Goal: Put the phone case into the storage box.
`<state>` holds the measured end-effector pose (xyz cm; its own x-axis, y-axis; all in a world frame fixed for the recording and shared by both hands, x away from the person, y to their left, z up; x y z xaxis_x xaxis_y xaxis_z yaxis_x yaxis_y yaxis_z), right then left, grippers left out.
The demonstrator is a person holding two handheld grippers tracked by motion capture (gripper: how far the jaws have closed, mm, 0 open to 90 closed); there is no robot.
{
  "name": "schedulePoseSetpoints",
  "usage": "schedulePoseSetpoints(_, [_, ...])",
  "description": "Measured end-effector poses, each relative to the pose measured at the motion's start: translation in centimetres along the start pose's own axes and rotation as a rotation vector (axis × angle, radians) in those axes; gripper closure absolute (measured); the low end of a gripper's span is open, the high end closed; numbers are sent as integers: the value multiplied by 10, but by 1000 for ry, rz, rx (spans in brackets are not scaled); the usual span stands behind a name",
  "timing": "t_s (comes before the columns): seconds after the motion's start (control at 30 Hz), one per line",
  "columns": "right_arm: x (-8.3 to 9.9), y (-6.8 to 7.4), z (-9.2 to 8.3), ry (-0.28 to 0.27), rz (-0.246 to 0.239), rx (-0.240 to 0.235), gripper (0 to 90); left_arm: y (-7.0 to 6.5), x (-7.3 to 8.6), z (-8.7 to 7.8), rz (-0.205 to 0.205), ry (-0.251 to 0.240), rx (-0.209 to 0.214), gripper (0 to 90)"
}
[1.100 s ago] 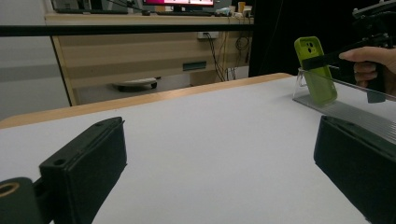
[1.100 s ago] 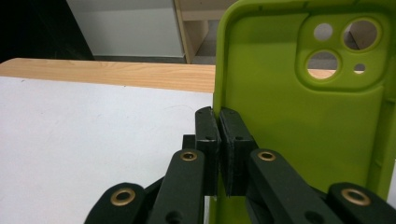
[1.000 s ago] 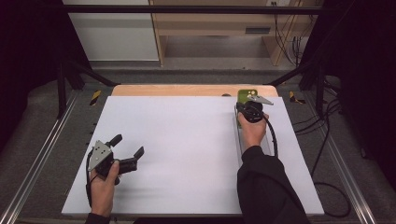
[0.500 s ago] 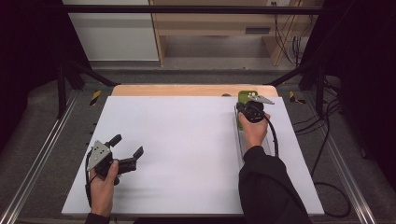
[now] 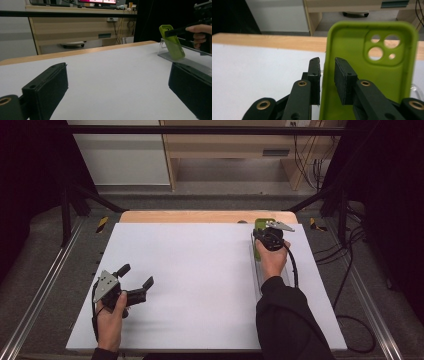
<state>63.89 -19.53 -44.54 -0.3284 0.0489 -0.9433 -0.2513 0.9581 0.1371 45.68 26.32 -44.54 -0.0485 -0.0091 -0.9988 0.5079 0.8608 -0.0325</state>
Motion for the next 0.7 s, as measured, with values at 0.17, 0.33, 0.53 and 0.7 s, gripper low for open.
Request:
schedulePoseSetpoints(0.17, [-4, -4, -5, -11, -2, 15, 746, 2, -1, -2, 6, -7, -10, 20])
schedulePoseSetpoints(0.33, [-6, -5, -9, -8, -17, 24, 743, 2, 0, -2, 4, -3, -5, 20])
schedulePoseSetpoints(0.53, [-8, -5, -10, -14, -19, 33, 724, 1, 0, -1, 5, -1, -3, 20])
schedulePoseSetpoints(0.7, [-11, -7, -13, -15, -33, 42, 707, 2, 0, -2, 1, -4, -6, 20])
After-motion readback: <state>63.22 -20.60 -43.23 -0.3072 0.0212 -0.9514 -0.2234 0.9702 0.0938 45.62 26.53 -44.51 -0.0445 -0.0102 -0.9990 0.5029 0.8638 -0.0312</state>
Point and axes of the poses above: each handheld gripper's, and its own axes: z roughly forward along the jaws, x roughly out of its underside, y roughly to its left, the point moved 2 cm from there along z, roughly forward along the jaws, and after that the axes turned 6 degrees about -y, right-handed, at the moved point
